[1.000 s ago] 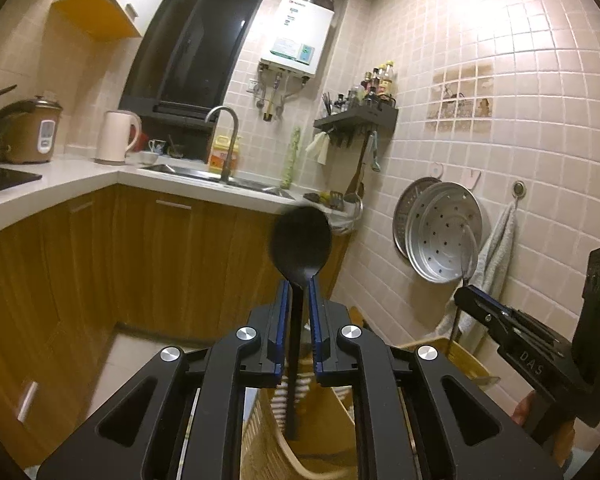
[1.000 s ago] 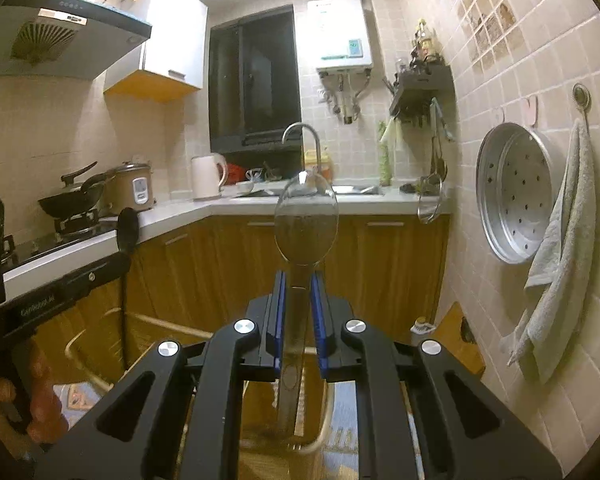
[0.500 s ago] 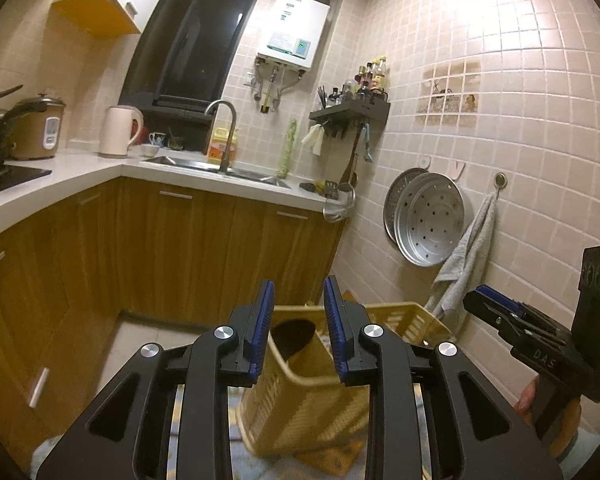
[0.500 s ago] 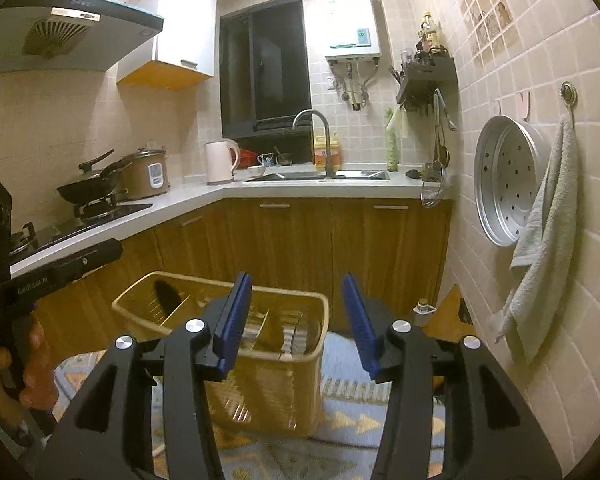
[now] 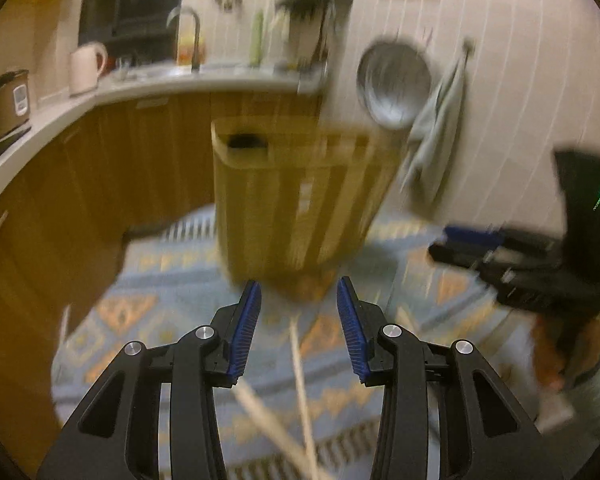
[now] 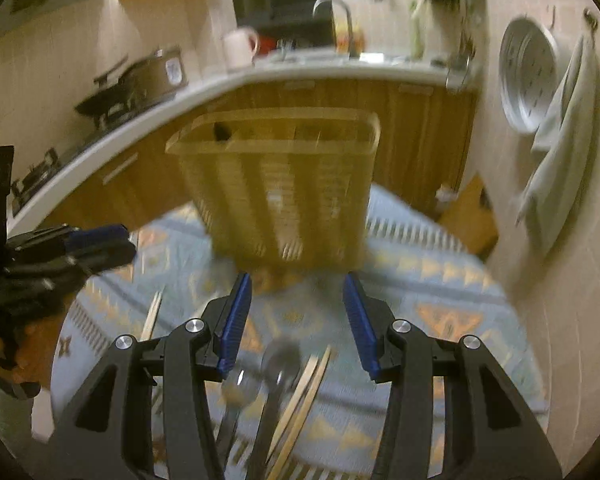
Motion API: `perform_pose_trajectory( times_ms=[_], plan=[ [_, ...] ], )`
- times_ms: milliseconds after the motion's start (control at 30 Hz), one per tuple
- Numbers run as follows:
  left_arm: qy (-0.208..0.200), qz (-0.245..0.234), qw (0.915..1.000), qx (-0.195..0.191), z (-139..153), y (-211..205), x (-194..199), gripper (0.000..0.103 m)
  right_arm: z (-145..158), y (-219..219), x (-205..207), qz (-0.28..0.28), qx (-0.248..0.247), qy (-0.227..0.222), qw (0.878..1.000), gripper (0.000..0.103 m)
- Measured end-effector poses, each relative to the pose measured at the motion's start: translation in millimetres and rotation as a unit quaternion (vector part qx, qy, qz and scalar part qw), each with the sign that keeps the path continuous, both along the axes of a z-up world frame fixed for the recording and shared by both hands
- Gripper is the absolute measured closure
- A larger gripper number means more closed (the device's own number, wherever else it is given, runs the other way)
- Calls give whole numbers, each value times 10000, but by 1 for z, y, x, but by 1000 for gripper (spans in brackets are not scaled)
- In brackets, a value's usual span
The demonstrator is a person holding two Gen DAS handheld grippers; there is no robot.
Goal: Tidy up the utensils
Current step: 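Grasp a clear spoon with the right gripper while the left gripper grasps a chopstick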
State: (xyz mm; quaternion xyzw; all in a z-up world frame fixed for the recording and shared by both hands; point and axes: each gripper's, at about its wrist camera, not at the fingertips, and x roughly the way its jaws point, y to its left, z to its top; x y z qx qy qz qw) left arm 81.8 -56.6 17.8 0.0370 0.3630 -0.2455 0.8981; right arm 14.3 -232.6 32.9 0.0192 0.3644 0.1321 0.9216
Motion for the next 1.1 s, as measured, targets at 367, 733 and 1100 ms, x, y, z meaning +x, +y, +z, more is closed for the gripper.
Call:
perform_pose_trajectory(
  times_ms=[367, 733, 1100],
  plan=[
    [980, -145, 9907, 937, -48, -15, -4, 65, -60, 2, 4, 471, 927, 1828, 9776, 65],
    [1190, -189, 9857, 1181, -64, -23, -7, 68, -76, 21, 2, 516, 260, 2152, 9749, 73],
    [1361, -316, 9784, 1521, -72, -31, 9, 68, -84, 41, 8, 530, -361, 2378, 9692, 77]
  ],
)
